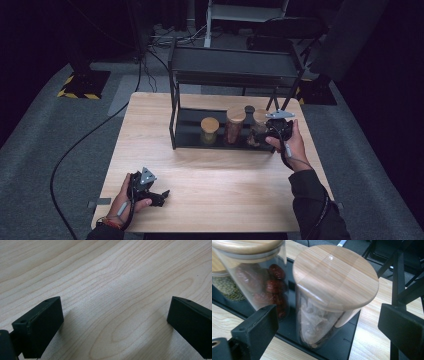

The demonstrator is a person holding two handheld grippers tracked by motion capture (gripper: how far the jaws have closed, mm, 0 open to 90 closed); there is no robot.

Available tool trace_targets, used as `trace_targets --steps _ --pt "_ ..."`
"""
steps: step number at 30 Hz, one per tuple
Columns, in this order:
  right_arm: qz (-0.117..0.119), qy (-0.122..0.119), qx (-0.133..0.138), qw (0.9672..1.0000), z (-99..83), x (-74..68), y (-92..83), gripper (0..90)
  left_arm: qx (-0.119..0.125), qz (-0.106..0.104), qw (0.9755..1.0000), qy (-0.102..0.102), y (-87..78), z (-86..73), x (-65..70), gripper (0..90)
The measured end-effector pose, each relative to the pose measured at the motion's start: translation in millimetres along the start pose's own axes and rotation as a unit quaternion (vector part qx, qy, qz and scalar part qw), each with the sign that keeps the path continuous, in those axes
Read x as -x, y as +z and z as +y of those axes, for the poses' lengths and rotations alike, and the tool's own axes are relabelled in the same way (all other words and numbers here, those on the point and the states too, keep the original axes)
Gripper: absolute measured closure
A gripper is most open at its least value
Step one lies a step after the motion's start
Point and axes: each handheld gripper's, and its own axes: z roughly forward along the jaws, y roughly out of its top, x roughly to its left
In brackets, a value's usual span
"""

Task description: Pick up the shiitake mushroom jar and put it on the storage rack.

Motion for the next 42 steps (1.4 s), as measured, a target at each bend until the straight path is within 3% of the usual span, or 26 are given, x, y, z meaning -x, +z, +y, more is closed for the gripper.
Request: trace_targets --steps 16,27,42 --pt "0.009 -0.019 0.024 0.9995 -17.6 -11.4 -17.5 3.0 0.0 0.0 1.0 0.0 0.0 0.0 0.0 0.3" --pt "0.014 -0.051 0.045 0.9976 -40.0 -22.3 -26.4 2.7 0.0 0.0 1.0 0.0 0.0 0.0 0.0 0.3" --pt "0.03 -0.07 0.057 0.9955 -74.1 -26.5 -31.6 2.7 0.0 0.0 1.0 0.0 0.0 0.0 0.0 0.2"
